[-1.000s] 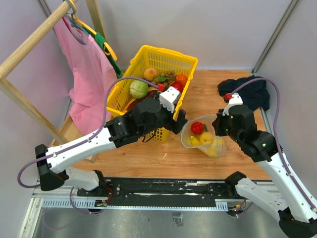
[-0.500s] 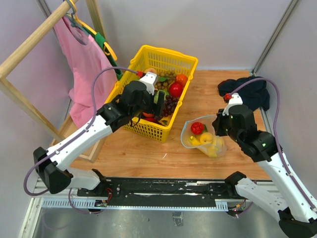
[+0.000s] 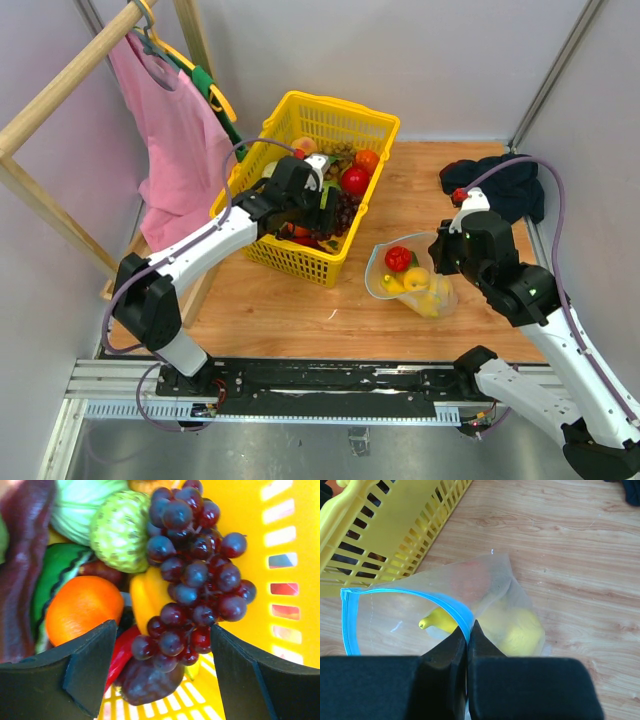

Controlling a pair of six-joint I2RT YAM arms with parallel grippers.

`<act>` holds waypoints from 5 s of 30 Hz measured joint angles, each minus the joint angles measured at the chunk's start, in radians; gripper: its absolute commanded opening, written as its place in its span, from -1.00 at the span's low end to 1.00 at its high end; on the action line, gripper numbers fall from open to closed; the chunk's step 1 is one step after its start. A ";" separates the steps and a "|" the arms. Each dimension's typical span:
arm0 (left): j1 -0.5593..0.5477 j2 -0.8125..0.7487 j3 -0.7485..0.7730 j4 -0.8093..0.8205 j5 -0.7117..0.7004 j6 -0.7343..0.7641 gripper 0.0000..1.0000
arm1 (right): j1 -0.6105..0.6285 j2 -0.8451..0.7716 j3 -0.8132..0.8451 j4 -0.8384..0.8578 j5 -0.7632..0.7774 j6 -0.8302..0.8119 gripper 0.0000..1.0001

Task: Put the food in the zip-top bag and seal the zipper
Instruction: Pick up the fake fruit from the bin, then place the fake fruit in the zipper food storage bag.

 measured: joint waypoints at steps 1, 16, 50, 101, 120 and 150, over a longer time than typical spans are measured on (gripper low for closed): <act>0.000 0.011 0.002 0.004 0.017 -0.004 0.50 | 0.000 0.000 0.000 0.000 0.000 0.000 -0.99; 0.000 0.061 0.012 0.043 0.135 -0.034 -0.64 | 0.000 0.003 0.000 -0.013 0.001 0.001 -0.99; 0.000 -0.431 -0.004 0.053 0.032 -0.053 -0.99 | 0.000 0.004 0.000 -0.014 0.000 0.011 -0.99; -0.381 -0.152 -0.048 0.425 0.295 -0.210 -0.99 | 0.000 0.002 0.000 0.009 -0.062 0.042 -0.99; -0.468 0.013 -0.043 0.380 -0.088 -0.113 -0.99 | 0.000 0.008 -0.024 0.045 -0.140 0.061 -0.99; -0.510 -0.017 -0.081 0.437 -0.085 -0.161 0.17 | 0.000 0.022 -0.034 0.075 -0.140 0.063 -0.99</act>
